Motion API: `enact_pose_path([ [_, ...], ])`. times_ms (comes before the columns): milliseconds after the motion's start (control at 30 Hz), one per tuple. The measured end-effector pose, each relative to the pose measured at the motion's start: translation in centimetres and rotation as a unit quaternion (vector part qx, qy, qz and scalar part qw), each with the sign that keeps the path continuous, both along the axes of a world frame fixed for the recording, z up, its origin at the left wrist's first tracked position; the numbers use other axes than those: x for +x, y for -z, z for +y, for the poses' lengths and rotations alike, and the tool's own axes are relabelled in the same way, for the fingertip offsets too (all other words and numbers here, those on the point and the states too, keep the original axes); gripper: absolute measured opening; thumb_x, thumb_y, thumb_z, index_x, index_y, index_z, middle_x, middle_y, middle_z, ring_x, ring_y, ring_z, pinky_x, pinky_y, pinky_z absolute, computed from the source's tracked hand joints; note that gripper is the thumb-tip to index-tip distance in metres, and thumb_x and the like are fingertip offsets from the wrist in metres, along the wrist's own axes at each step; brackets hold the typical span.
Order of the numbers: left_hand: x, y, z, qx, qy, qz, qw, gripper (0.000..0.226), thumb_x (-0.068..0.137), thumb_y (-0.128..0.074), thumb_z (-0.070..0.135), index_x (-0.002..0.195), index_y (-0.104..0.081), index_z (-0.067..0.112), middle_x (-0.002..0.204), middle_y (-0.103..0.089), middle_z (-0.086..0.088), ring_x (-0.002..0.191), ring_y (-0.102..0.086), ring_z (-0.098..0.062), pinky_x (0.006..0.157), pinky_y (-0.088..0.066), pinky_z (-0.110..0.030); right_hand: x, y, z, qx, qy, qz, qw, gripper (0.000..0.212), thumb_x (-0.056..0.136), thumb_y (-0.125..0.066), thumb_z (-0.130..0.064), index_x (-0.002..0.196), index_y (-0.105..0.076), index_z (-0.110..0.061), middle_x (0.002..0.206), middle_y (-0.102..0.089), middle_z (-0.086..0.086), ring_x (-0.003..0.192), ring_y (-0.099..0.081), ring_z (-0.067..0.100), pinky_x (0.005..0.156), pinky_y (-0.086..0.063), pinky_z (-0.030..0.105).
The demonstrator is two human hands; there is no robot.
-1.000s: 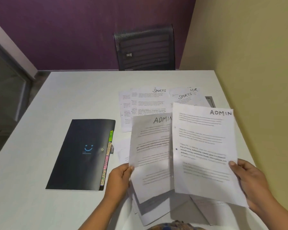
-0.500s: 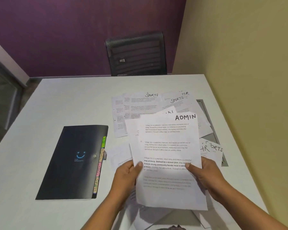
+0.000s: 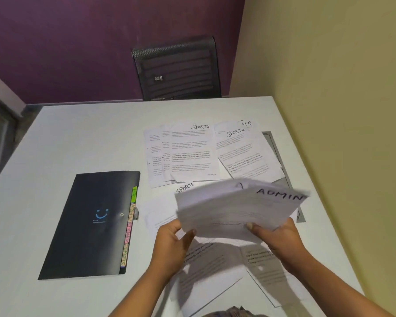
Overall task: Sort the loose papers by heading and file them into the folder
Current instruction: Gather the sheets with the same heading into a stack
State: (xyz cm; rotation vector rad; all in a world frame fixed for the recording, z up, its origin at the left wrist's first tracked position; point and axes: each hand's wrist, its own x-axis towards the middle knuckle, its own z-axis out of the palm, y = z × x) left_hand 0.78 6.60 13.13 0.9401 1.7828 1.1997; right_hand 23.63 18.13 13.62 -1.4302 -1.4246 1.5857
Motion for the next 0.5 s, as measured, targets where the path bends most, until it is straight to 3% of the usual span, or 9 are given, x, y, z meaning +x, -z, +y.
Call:
enact_pose_path([
  [133, 0.0, 0.3, 0.4, 0.063, 0.03, 0.028, 0.997, 0.027, 0.088, -0.07, 0.003, 0.107, -0.076, 0.021, 0.105, -0.076, 0.01, 0.104, -0.069, -0.006, 0.088, -0.054, -0.019, 0.1, -0.9, -0.4, 0.033, -0.057, 0.08, 0.995, 0.028, 0.07, -0.08, -0.012, 0.097, -0.078, -0.015, 0.097, -0.075, 0.013, 0.094, -0.071, 0.026, 0.079, -0.059, 0.038],
  [267, 0.5, 0.1, 0.8, 0.077, 0.058, 0.04, 0.994, 0.029, 0.091, -0.067, 0.007, 0.101, -0.074, 0.033, 0.099, -0.075, 0.019, 0.097, -0.069, -0.002, 0.082, -0.051, -0.014, 0.1, -0.4, -0.2, 0.007, -0.038, 0.058, 0.998, 0.03, 0.075, -0.079, 0.005, 0.095, -0.075, -0.018, 0.095, -0.077, 0.006, 0.093, -0.073, 0.021, 0.074, -0.059, 0.03],
  [367, 0.6, 0.2, 1.4, 0.065, 0.069, 0.053, 0.994, 0.018, 0.093, -0.065, 0.021, 0.093, -0.076, 0.035, 0.092, -0.075, 0.019, 0.09, -0.069, -0.001, 0.076, -0.051, -0.013, 0.4, 0.2, 0.2, 0.005, -0.04, 0.007, 0.999, 0.033, 0.078, -0.079, 0.001, 0.096, -0.068, -0.025, 0.088, -0.078, -0.008, 0.087, -0.073, 0.01, 0.067, -0.057, 0.019],
  [433, 0.7, 1.1, 1.8, 0.035, 0.066, 0.046, 0.996, 0.016, 0.093, -0.066, 0.02, 0.085, -0.076, 0.031, 0.078, -0.073, 0.022, 0.078, -0.067, 0.007, 0.068, -0.048, -0.009, 0.6, 1.2, 0.6, -0.008, -0.052, -0.031, 0.998, 0.035, 0.079, -0.08, -0.008, 0.102, -0.062, -0.028, 0.092, -0.075, -0.009, 0.089, -0.07, 0.007, 0.067, -0.055, 0.015],
  [500, 0.6, 2.1, 2.1, -0.001, 0.071, 0.031, 0.997, 0.027, 0.093, -0.068, 0.021, 0.092, -0.071, 0.047, 0.084, -0.071, 0.031, 0.081, -0.065, 0.014, 0.071, -0.047, -0.006, 0.7, 2.5, 1.0, -0.039, -0.098, -0.097, 0.99, 0.039, 0.082, -0.079, -0.019, 0.113, -0.057, -0.026, 0.105, -0.067, -0.011, 0.095, -0.062, -0.001, 0.065, -0.05, 0.007],
])
